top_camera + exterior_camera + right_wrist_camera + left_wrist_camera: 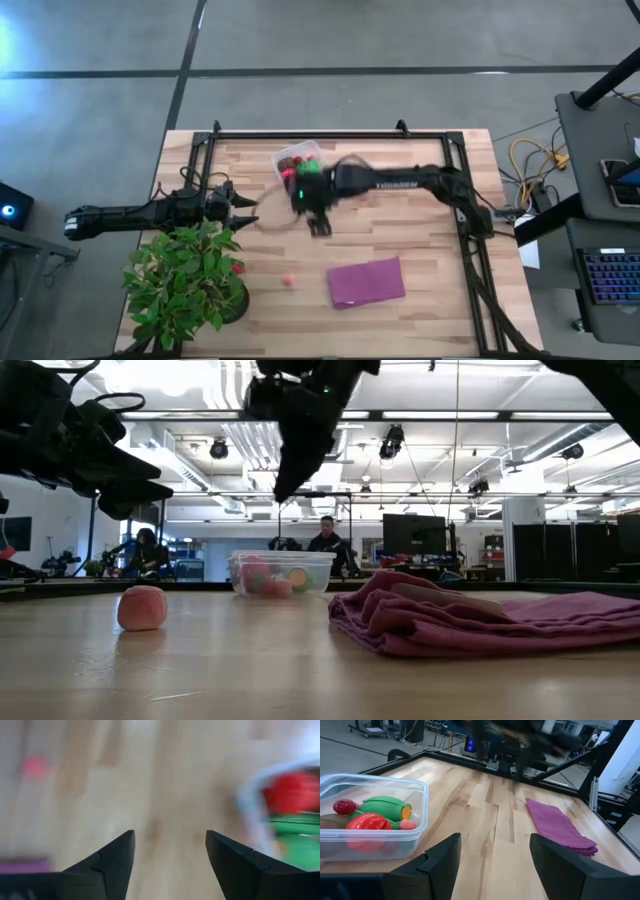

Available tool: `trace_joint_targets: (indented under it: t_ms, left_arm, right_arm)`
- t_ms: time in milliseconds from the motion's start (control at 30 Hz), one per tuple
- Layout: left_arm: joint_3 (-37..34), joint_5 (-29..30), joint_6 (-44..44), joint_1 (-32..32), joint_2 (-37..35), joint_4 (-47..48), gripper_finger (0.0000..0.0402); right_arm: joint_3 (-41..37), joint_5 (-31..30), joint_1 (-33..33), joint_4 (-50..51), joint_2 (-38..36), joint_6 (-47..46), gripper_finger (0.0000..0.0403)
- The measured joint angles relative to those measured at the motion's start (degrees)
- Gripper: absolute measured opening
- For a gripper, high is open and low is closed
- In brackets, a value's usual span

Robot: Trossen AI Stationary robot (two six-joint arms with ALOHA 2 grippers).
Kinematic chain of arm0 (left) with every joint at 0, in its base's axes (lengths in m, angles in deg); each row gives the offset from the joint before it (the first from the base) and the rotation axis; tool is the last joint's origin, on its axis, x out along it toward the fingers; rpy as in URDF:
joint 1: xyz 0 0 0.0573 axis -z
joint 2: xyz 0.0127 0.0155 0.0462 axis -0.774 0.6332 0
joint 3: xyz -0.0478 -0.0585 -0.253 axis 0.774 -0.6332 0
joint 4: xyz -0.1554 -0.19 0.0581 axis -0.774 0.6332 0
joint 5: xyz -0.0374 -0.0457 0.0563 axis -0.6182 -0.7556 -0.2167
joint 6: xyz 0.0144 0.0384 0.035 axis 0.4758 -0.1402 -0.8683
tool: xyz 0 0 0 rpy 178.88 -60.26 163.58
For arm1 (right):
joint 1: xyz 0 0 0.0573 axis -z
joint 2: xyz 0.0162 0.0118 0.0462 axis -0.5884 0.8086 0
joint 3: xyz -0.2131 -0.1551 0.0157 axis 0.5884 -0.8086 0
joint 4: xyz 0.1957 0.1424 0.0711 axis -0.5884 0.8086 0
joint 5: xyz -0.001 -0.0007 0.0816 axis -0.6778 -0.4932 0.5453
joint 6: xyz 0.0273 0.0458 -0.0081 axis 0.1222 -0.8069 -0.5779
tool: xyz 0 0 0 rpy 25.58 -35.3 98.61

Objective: Pick and placing Produce into tupperware
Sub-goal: Put the pink peach into the transparent bin

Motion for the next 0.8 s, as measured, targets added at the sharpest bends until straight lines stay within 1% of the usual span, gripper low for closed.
trace_joint_targets:
  t_ms: [67, 233, 333, 467, 667, 800]
  left_arm:
    - [0.0, 0.0, 0.0, 0.0, 0.0, 0.0, 0.0224]
    - [0.0, 0.0, 0.0, 0.0, 0.0, 0.0, 0.0224]
    - [0.0, 0.0, 0.0, 0.0, 0.0, 0.0, 0.0224]
    - [0.0, 0.0, 0.0, 0.0, 0.0, 0.0, 0.0224]
    - [0.0, 0.0, 0.0, 0.0, 0.0, 0.0, 0.0224]
    - [0.0, 0.0, 0.0, 0.0, 0.0, 0.0, 0.0224]
  right_arm:
    - [-2.1, 0.3, -2.7, -0.1, 0.0, 0.4, 0.0232]
    - [-6.9, 0.4, -8.6, -7.2, -0.3, -3.1, 0.0225]
    - [-8.9, -1.9, -12.2, -10.7, -0.4, -5.4, 0.0224]
    - [-11.4, -4.6, -16.1, -14.8, -0.5, -10.6, 0.0224]
    - [-15.6, -6.1, -19.5, -27.3, 0.4, -18.8, 0.0224]
    - [-16.8, -4.4, -20.0, -30.9, 1.0, -22.2, 0.0224]
